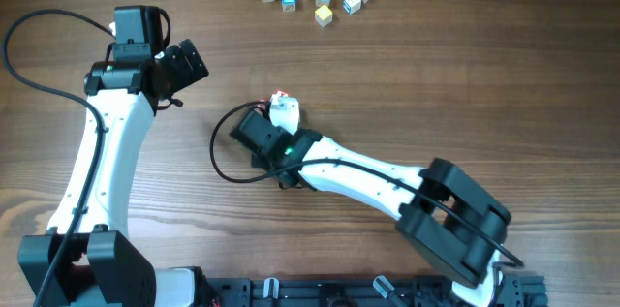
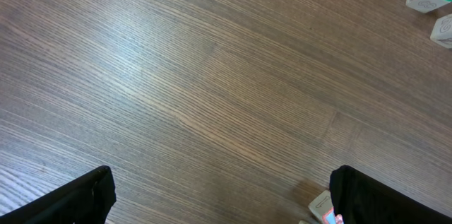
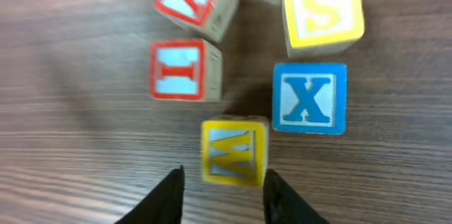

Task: Form a circle

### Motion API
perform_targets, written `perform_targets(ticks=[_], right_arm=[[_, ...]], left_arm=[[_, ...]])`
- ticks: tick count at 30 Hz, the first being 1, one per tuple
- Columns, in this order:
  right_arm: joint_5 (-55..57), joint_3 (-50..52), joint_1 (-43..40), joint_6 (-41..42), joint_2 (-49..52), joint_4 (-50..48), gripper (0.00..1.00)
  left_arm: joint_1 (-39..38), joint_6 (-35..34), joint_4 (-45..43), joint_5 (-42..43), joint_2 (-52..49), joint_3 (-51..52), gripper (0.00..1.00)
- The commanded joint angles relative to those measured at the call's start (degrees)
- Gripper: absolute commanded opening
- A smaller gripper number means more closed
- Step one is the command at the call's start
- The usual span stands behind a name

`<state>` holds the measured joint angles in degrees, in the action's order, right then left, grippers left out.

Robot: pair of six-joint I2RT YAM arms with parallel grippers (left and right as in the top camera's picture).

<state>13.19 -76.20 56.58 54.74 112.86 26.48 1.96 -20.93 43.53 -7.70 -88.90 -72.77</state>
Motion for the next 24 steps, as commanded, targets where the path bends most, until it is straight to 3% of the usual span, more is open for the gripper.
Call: perform_targets(ticks=[1,6,24], right_arm=[[1.79,-0.66,0.04,-2.32,-3.17,-0.74,0.33],[0.11,-0.66,0.11,-5.27,-3.1,-3.48,0.05],[-5.88,-0.55,0.5,-7.37,1.57,-6.27,0.04]], left_arm=[[0.15,-0.55,0.0,-0.76,0.61,-0.55,1.0],[0.15,-0.55,0.02,-0.76,0.61,-0.55,1.0],[0.15,-0.55,0.0,-0.74,0.61,-0.55,1.0]])
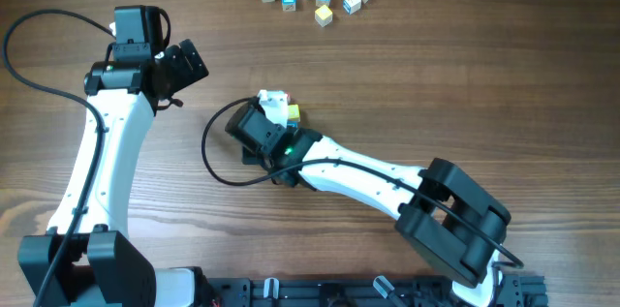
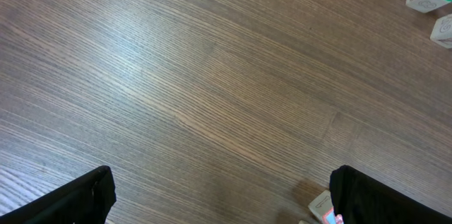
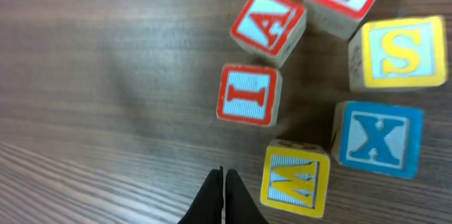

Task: Form a circle

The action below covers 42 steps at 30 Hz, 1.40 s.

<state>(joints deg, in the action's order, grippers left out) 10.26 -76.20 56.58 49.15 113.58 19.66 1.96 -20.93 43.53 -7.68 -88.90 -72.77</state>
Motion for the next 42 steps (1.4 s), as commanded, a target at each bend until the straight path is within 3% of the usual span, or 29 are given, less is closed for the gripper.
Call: perform_targets(ticks=[1,24,42], right_arm=[[-3.48,-0.55,0.5,-1.81,0.85,0.83,0.04],[-5.18,-0.55,0.42,0.46,0.87,10.86,0.04],[-4.74,-0.17,0.42,0.61,2.29,10.08,0.04]], left_arm=[[0.15,-0.55,0.0,-0.79,0.61,-0.55,1.0],[0.15,-0.55,0.02,-0.79,0.61,-0.55,1.0],[0.15,-0.55,0.0,-0.79,0.61,-0.55,1.0]])
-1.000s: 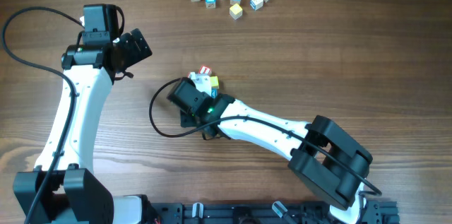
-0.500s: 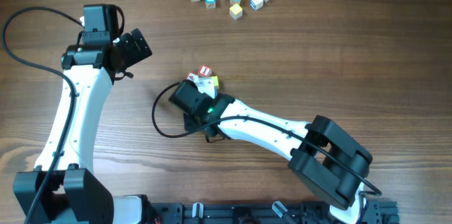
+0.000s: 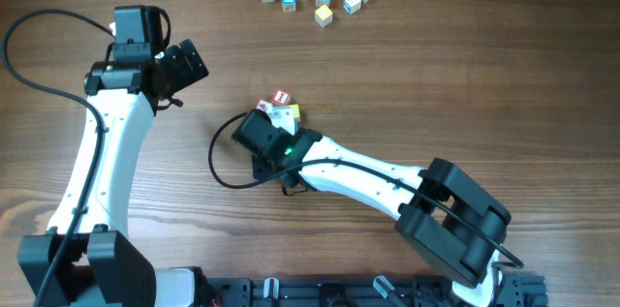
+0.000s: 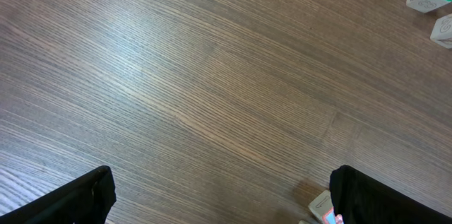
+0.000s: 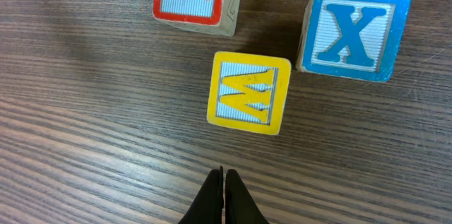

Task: Form a circle

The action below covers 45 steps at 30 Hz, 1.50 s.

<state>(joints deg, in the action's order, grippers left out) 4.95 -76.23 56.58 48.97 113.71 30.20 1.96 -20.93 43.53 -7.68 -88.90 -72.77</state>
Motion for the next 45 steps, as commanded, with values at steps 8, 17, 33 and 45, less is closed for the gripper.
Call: perform_targets(ticks=[8,17,33,45], right_arm=[[0.57,-0.15,0.39,0.81,2.93,-1.49,0.04],[1.7,-0.15,0.35,0.68,2.93,-2.56,0.04],[2.43,-0.15,0.35,0.72,2.93,-3.43,0.04],[4.11,-0.15,0.39,0.7,3.08,-3.65,0.04]], left_arm=[[0.15,-0.57,0.02,-0.76,0.61,-0.55,1.0],[0.15,-0.55,0.0,-0.76,0.61,-0.55,1.0],[0.15,-0.55,0.0,-0.79,0.61,-0.55,1.0],[0.15,-0.55,0.02,-0.79,0.61,-0.55,1.0]])
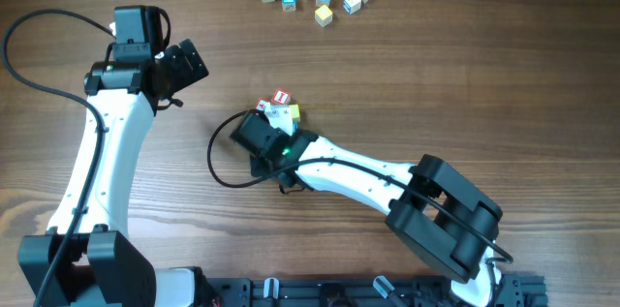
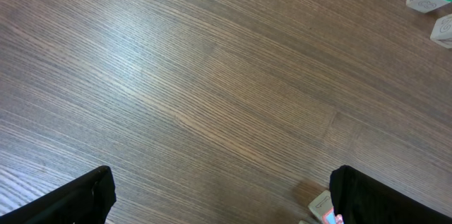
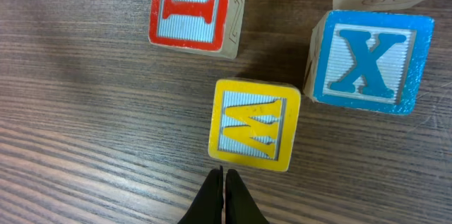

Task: Form a circle

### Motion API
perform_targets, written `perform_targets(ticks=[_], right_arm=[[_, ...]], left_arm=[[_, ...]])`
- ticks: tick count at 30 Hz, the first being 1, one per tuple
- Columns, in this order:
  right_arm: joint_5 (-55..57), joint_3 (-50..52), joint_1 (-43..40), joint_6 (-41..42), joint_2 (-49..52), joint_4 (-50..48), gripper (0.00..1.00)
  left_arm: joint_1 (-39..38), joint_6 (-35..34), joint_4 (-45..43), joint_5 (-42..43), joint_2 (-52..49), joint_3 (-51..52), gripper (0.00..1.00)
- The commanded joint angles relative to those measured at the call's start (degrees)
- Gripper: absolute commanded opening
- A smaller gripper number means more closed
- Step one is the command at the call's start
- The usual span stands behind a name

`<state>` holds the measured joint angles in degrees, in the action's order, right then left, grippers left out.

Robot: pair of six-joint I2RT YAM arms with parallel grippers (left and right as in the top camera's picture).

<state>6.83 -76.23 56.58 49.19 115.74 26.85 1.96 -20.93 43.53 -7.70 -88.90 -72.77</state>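
Note:
A cluster of letter blocks lies mid-table. In the right wrist view a yellow W block (image 3: 256, 124) is nearest, with a red I block (image 3: 194, 10) beyond it to the left and a blue X block (image 3: 371, 58) to the right. A yellow block shows at the top edge. My right gripper (image 3: 222, 176) is shut and empty, its tips at the W block's near edge. Overhead it (image 1: 277, 124) covers part of the cluster (image 1: 282, 98). My left gripper (image 2: 222, 185) hangs open over bare table, far left of the cluster.
A loose row of several letter blocks lies along the far edge of the wooden table (image 1: 484, 84). The left wrist view catches a green Z block at its top right. The right arm's black cable (image 1: 218, 157) loops on the table left of the cluster.
My shut right gripper has moved forward. A gap lay between its tips and the yellow W block; now the tips reach that block's near edge. The left arm has not moved.
First my right gripper stood open with the W block between its fingertips. Then it was shut and off to the left of the cluster. Later it sat shut a short way behind the W block, and now it meets that block's edge. The left arm stayed still.

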Motion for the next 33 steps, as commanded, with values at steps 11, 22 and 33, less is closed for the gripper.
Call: perform_targets(ticks=[11,22,33], right_arm=[[2.62,-0.15,0.39,0.48,1.05,-1.97,0.04],[2.82,-0.15,0.31,0.37,1.05,-1.42,0.04],[3.26,-0.15,0.31,0.46,1.05,-0.44,0.04]], left_arm=[[0.15,-0.55,0.0,-0.74,0.61,-0.55,1.0],[0.15,-0.55,0.0,-0.74,0.61,-0.55,1.0],[0.15,-0.55,0.0,-0.76,0.61,-0.55,1.0]])
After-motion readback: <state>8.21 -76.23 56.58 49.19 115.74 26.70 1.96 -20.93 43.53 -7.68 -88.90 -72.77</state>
